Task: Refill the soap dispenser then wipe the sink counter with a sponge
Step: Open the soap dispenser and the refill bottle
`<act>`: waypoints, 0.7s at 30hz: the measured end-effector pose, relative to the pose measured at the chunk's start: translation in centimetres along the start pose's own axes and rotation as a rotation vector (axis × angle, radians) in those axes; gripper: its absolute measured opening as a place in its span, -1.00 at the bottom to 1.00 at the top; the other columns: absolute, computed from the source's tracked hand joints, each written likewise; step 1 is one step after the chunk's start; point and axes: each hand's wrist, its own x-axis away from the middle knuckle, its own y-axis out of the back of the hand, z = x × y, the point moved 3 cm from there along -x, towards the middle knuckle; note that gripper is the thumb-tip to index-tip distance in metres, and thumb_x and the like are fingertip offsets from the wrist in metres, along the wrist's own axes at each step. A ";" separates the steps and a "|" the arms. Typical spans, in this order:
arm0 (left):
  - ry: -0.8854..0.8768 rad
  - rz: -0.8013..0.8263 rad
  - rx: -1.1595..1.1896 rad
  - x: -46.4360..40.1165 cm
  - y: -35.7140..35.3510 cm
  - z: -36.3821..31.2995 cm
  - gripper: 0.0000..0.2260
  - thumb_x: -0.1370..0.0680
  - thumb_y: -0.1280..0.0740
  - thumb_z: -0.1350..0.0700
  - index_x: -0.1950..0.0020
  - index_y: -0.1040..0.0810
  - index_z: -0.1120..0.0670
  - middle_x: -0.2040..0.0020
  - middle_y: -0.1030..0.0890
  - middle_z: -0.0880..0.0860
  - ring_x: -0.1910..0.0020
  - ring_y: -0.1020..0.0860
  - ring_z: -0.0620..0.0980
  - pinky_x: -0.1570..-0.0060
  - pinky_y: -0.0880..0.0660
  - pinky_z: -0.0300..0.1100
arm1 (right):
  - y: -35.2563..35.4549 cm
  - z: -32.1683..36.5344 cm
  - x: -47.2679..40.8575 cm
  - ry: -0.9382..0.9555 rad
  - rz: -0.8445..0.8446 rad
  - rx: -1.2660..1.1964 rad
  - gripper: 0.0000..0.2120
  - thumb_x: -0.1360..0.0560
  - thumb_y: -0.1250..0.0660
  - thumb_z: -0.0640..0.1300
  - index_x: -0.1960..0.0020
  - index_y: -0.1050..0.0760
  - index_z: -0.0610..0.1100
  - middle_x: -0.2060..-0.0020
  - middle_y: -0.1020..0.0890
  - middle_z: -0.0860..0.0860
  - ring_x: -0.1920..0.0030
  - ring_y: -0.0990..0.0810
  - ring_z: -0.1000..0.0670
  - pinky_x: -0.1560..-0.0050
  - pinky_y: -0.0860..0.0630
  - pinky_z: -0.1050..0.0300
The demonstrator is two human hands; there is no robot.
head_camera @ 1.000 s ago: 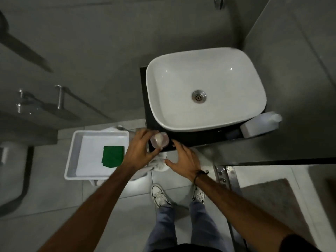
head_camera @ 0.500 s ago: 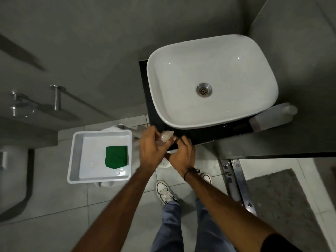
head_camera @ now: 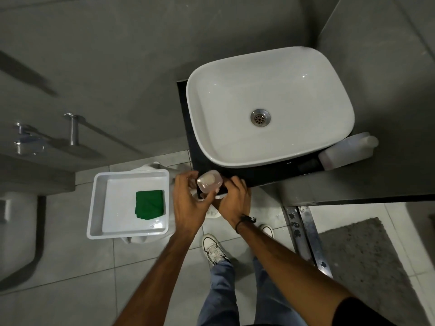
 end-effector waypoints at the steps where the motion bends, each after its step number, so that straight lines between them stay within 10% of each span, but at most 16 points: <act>1: -0.019 0.023 0.019 0.0 -0.1 -0.1 -0.47 -0.37 -0.63 0.16 -0.28 -0.52 0.10 -0.17 -0.58 0.04 -0.12 -0.56 -0.01 -0.02 -0.58 -0.13 | 0.0 -0.1 0.0 0.003 0.002 0.007 -0.40 -0.25 -0.61 0.13 -0.22 -0.63 -0.09 0.02 -0.59 -0.03 -0.04 -0.55 -0.14 -0.06 -0.52 -0.11; 14: 0.009 -0.229 0.190 -0.7 2.7 -4.4 -0.74 -0.49 -0.53 -0.06 -0.08 -0.52 -0.13 0.03 -0.63 -0.07 0.07 -0.62 -0.01 0.12 -0.62 -0.10 | 0.7 0.4 0.0 -0.059 0.032 -0.034 -0.27 -0.23 -0.47 0.42 -0.19 -0.61 -0.08 0.02 -0.61 -0.08 -0.06 -0.56 -0.17 0.00 -0.48 -0.05; 21: 0.073 -0.390 0.330 1.3 3.5 -9.2 -0.72 -0.50 -0.55 -0.02 -0.12 -0.57 0.01 0.04 -0.66 0.02 0.11 -0.63 -0.01 0.13 -0.62 -0.16 | 3.4 -1.9 0.1 -0.065 0.220 -0.026 -0.21 -0.31 -0.57 0.17 -0.44 -0.38 -0.01 -0.28 -0.55 -0.08 -0.29 -0.51 -0.15 -0.13 -0.54 -0.08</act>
